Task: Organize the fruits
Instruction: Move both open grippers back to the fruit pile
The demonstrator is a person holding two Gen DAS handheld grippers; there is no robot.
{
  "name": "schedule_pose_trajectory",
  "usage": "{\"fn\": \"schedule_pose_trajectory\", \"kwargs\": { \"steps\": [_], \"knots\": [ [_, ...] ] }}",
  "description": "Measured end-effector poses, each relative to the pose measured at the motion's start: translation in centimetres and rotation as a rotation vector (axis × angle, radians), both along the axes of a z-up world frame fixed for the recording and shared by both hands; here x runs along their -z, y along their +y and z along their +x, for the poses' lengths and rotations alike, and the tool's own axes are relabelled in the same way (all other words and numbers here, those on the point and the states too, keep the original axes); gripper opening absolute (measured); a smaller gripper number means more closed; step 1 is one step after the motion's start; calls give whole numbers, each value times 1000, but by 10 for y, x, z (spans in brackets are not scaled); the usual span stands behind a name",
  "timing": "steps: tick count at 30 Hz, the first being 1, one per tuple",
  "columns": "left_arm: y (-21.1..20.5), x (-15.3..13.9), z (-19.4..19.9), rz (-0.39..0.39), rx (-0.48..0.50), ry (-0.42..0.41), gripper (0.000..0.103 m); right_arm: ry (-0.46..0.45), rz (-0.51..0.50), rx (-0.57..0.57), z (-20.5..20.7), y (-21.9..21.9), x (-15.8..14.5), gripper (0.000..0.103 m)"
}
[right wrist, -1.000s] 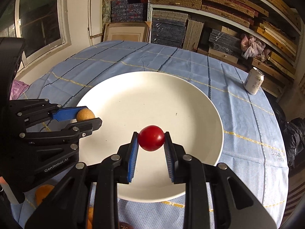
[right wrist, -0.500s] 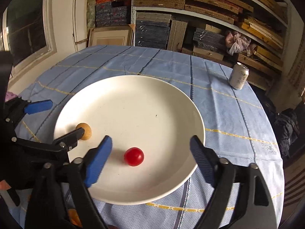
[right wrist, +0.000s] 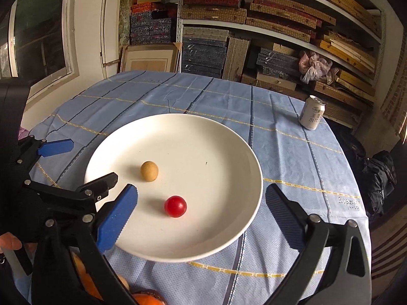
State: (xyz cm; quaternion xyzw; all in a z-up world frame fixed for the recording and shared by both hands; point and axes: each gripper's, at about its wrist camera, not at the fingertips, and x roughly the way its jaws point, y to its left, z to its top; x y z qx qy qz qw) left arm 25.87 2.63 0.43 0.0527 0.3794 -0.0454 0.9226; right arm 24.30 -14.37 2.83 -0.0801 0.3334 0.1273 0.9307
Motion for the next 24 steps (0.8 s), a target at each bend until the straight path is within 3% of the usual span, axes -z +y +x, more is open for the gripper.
{"fn": "schedule_pose_trajectory", "kwargs": {
  "steps": [7,12,18,24],
  "knots": [
    [-2,-20,-76,-15,52,-31,99,22,41,45,-74,-27,-5,99],
    [5,-4,-152,-118,41,-16,99,46,61,54,-145,-42,4,99],
    [-15,29,-214,-45,98,46,99,84,59,-1,-216,-35,21,99],
    [-28,47,-222,49,126,56,99,140,104,-39,-250,-21,48,99]
  ]
}}
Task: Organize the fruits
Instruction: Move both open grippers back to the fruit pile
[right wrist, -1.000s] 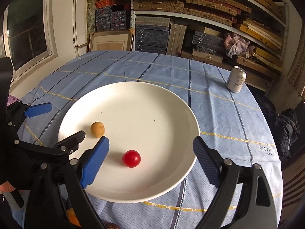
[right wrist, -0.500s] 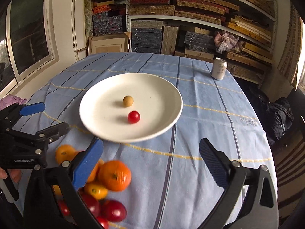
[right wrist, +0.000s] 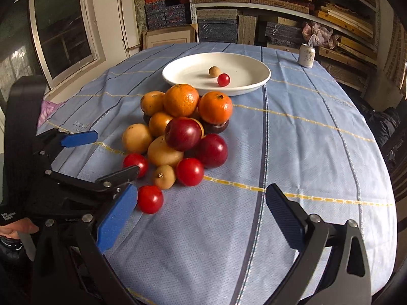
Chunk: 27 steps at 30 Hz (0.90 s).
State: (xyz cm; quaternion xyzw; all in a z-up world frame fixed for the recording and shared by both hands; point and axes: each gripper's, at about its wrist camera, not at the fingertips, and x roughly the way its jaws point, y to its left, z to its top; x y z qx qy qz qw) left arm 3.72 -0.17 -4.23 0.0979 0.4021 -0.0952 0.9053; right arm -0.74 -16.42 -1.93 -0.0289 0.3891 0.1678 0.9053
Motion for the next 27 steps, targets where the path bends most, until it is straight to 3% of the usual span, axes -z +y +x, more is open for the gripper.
{"fn": "schedule_pose_trajectory", "kwargs": {
  "steps": [3,11,16,22,27],
  "knots": [
    [-3,5,2,41,12,-17,99,8,-23,-19,-4,5,5,99],
    [14,11,14,-76,-30,43,99,58,-62,-43,-4,13,26,99],
    [6,17,16,-39,-30,44,99,67,-91,-21,2,21,34,99],
    [13,18,21,-89,-42,72,99,88,-76,-62,12,27,39,99],
    [4,19,20,-66,-9,67,99,67,-98,-99,16,43,43,99]
  ]
}}
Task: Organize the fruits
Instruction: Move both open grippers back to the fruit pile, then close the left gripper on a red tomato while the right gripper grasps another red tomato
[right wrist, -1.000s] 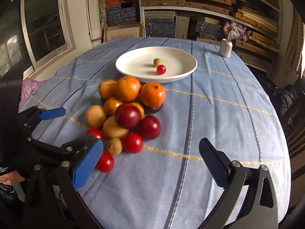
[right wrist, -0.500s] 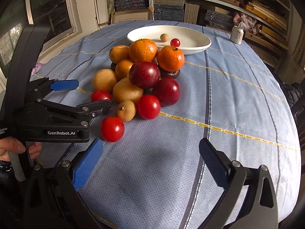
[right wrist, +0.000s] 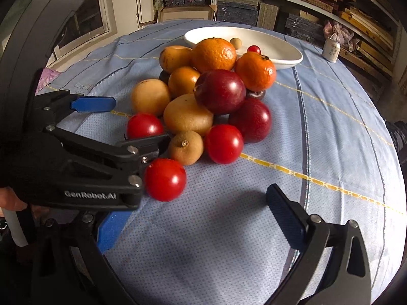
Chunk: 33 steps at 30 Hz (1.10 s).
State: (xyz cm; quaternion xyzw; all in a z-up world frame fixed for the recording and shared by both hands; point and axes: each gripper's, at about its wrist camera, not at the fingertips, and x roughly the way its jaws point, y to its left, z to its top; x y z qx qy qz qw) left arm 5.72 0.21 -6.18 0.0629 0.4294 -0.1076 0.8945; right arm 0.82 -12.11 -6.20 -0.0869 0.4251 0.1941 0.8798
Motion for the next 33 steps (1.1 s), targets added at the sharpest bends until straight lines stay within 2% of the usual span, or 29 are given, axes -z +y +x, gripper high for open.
{"fn": "schedule_pose_trajectory", "kwargs": {
  "steps": [1,2,3,4,5,7,8,9,10,16,26,31,33],
  "knots": [
    [-2,1,0,-2,5,0,98,1,9,-4,1,2,0,99],
    [-4,0,0,-4,15,-8,93,-6,12,-2,2,3,0,98],
    [-6,0,-1,-5,30,-17,89,-24,0,4,2,4,-1,84],
    [-7,-1,-3,-13,42,-27,80,-36,9,-15,1,6,-2,71],
    [-7,-1,-3,-24,43,-27,74,-42,10,-29,-1,8,-3,66],
    [-9,-2,-3,-29,50,-25,69,-47,14,-52,-3,13,-4,51],
    [-9,-2,-2,-28,47,-23,64,-49,18,-64,-4,14,-4,47],
    [-8,-3,-3,-25,39,-23,61,-50,19,-69,-6,14,-5,38],
    [-6,-3,-3,-24,32,-24,52,-51,19,-67,-6,15,-5,29],
    [2,-5,-3,-16,1,-26,31,-36,55,-46,-7,6,-7,29],
    [4,-6,-7,-25,8,-20,31,-36,63,8,-9,-11,-6,29],
    [4,-6,-8,-18,14,-16,31,-57,76,21,-11,-17,-12,29],
    [5,-7,-10,-38,22,-4,31,-72,79,21,-13,-20,-16,29]
  ]
}}
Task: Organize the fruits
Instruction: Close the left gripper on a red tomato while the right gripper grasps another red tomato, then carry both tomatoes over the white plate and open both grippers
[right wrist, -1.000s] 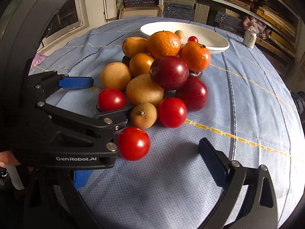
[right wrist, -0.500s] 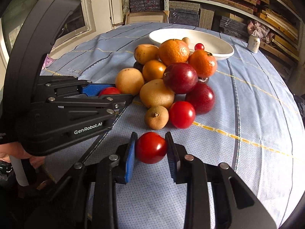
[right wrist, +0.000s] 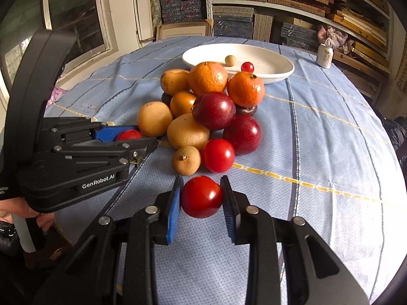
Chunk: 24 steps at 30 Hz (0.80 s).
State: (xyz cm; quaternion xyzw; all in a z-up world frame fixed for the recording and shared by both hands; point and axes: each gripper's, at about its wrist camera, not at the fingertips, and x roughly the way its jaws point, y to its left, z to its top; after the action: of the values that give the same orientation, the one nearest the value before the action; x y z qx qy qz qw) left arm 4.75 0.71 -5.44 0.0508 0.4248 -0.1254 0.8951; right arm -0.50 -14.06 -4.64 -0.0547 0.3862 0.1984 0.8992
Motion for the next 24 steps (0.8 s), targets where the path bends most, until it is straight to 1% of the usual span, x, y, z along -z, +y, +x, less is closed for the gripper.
{"fn": "schedule_pose_trajectory", "kwargs": {
  "steps": [1,4,6,11,16,21,24],
  "knots": [
    [1,-1,0,-13,5,5,31,-10,-2,2,-1,-2,-3,29],
    [1,-4,-3,-7,1,-1,31,-27,1,17,0,-7,-10,29],
    [2,-8,-5,-19,4,-7,31,-38,-3,29,0,-10,-15,29],
    [6,-18,-9,-47,-11,-43,31,-63,-4,56,1,-17,-26,29],
    [5,-26,-11,-45,-9,-63,31,-109,4,77,2,-25,-43,29],
    [4,-41,-13,-41,-18,-105,31,-155,27,110,6,-37,-65,29],
    [3,-51,-7,-21,-31,-130,31,-165,41,117,15,-44,-76,29]
  ]
}}
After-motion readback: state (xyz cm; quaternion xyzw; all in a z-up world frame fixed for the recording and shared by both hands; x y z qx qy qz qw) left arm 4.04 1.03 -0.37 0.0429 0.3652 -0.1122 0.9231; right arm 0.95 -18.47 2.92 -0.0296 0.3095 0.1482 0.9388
